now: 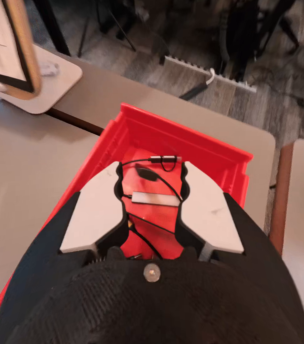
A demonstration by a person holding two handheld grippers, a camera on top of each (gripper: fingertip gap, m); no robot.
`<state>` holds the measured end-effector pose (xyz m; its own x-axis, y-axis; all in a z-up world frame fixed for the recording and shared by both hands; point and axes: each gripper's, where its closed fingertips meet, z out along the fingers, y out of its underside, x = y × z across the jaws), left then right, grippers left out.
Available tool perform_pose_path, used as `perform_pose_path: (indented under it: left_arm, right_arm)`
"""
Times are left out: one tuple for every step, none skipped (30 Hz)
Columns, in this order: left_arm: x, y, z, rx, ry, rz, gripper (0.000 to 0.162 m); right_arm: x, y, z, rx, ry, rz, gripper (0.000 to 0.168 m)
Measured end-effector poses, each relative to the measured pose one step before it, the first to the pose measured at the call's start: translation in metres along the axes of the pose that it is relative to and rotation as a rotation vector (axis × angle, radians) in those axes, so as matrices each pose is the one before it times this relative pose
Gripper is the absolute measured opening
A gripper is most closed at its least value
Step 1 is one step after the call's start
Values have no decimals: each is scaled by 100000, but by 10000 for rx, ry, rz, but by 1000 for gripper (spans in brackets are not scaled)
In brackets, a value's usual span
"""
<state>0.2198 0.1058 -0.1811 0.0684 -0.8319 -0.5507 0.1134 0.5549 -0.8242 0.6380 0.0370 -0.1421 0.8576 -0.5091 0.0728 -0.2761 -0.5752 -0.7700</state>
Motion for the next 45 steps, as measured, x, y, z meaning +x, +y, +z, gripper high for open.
perform_pose_path:
  left_arm:
    - [-60, -7, -50, 17, -43, 4, 60]
    - [-42, 19, -15, -7, -21, -3, 60]
    - [7, 25, 10, -17, 25, -13, 60]
    - [9, 26, 17, -19, 12, -7, 60]
    - [13, 23, 19, -15, 11, 5, 60]
    - [36, 19, 11, -11, 21, 9, 60]
    - [20, 10, -5, -5, 8, 6, 60]
    - [2, 7, 7, -5, 2, 1, 60]
    - [-4, 23, 19, -16, -5, -1, 60]
    - [-22, 36, 19, -29, -22, 6, 59]
    - [41, 43, 41, -37, 3, 28, 59]
    - [108, 43, 38, -37, 42, 55, 59]
    - [111, 34, 30, -32, 27, 73, 59]
    - [109, 18, 18, -20, 19, 80, 59]
    - [170, 26, 17, -20, 67, 88, 58]
    - [198, 37, 28, -33, 83, 91, 58]
    - [146, 43, 43, -44, 44, 86, 57]
    - [107, 80, 73, -72, 16, 71, 57]
    - [100, 134, 120, -137, 21, 43, 57]
    - [144, 200, 205, -216, 54, 6, 56]
    - [222, 247, 309, -305, 95, -40, 53]
    - [363, 296, 469, -443, 172, -120, 52]
    - [616, 271, 678, -568, 313, -237, 53]
    - [936, 109, 886, -606, 501, -354, 56]
    - [1116, -117, 1045, -601, 592, -440, 60]
    - [942, -446, 1153, -541, 451, -544, 66]
    - [727, -894, 1219, -353, 283, -645, 72]
    - [762, -1194, 1241, -180, 300, -662, 74]
    - [814, -1287, 1325, -133, 312, -620, 79]
    - [800, -1383, 1440, -51, 266, -561, 85]
    - [876, -1346, 1530, 0, 282, -457, 86]
    - [767, -1154, 1582, -41, 189, -315, 86]
    - [455, -1061, 1568, 18, -13, -234, 86]
    - [144, -974, 1494, 71, -187, -149, 85]
    - [-168, -698, 1414, -5, -355, -3, 83]
    - [-333, -385, 1302, -118, -385, 90, 81]
    - [-364, -115, 1152, -215, -308, 48, 76]
    - [-483, -51, 897, -194, -288, -111, 70]
    - [-412, -97, 632, -92, -174, -235, 63]
    - [-143, -130, 365, -31, 45, -275, 55]
    - [76, -142, 173, 5, 172, -258, 52]
    - [102, -140, 82, 38, 123, -146, 50]
    - [17, -86, 107, 44, 15, 59, 45]
    - [-124, 68, 213, -17, -100, 235, 41]
    - [-241, 246, 337, -106, -170, 285, 39]
  right_arm:
    - [570, 94, -140, -67, 263, 201, 65]
    - [228, -352, -418, 337, 103, 144, 65]
    - [-2, -379, -608, 416, -26, 115, 61]
    - [148, -238, -740, 343, 74, 157, 60]
    - [389, -9, -816, 217, 229, 127, 60]
    - [487, 305, -910, 37, 284, 20, 62]
    - [636, 439, -967, 36, 372, -33, 64]
    - [853, 360, -908, 170, 485, -89, 65]
    - [919, 373, -712, 212, 423, -233, 65]
    - [813, 767, -524, -83, 217, -239, 62]
    - [839, 1061, -482, -333, 184, -33, 62]
    - [650, 922, -503, -196, 113, 128, 63]
    - [20, 714, -570, 18, -206, 148, 62]
    - [-545, 732, -746, 61, -418, 183, 63]
    - [-813, 740, -944, 105, -385, 285, 63]
    - [-1199, 639, -1114, 264, -398, 290, 63]
    - [-1747, 720, -1261, 341, -594, 115, 62]
    - [-1772, 787, -1289, 390, -438, 74, 60]
    - [-1493, 785, -1310, 447, -153, 92, 58]
    - [-1217, 777, -1324, 509, 54, 164, 54]
    - [-1147, 730, -1268, 518, 74, 273, 51]
    - [-1359, 779, -1227, 404, -206, 166, 51]
    - [-985, 869, -1110, 235, -87, 153, 51]
    - [-138, 766, -913, 227, 328, 178, 50]
    - [470, 369, -615, 295, 504, 27, 47]
    - [706, -73, -338, 179, 455, -73, 45]
    - [615, -318, -266, -19, 280, -99, 47]
    - [618, -426, -289, -64, 256, -4, 51]
    - [616, -561, -234, 105, 284, 113, 55]
    - [341, -574, -123, 288, 140, 175, 55]
    - [-141, -468, -36, 306, -156, 216, 55]
    - [-437, -265, -8, 176, -344, 250, 55]
    - [-403, -110, 21, 85, -327, 223, 54]
    - [-169, -5, 51, 49, -180, 146, 54]
    - [80, 121, 66, -16, -15, 52, 53]
    - [132, 212, 63, -81, 20, -32, 53]
    - [90, 249, 35, -129, -7, -79, 53]
    - [75, 214, 3, -121, -14, -89, 53]
    - [109, 117, -21, -63, -6, -62, 53]
    - [95, 95, -33, -32, -18, -12, 53]
    - [108, 61, -9, -6, -25, 45, 53]
    - [117, 34, 4, 23, -26, 105, 52]
    - [97, 18, 41, 52, -36, 144, 52]
    - [69, 22, 89, 59, -47, 153, 52]
    - [45, 105, 112, 16, -47, 151, 51]
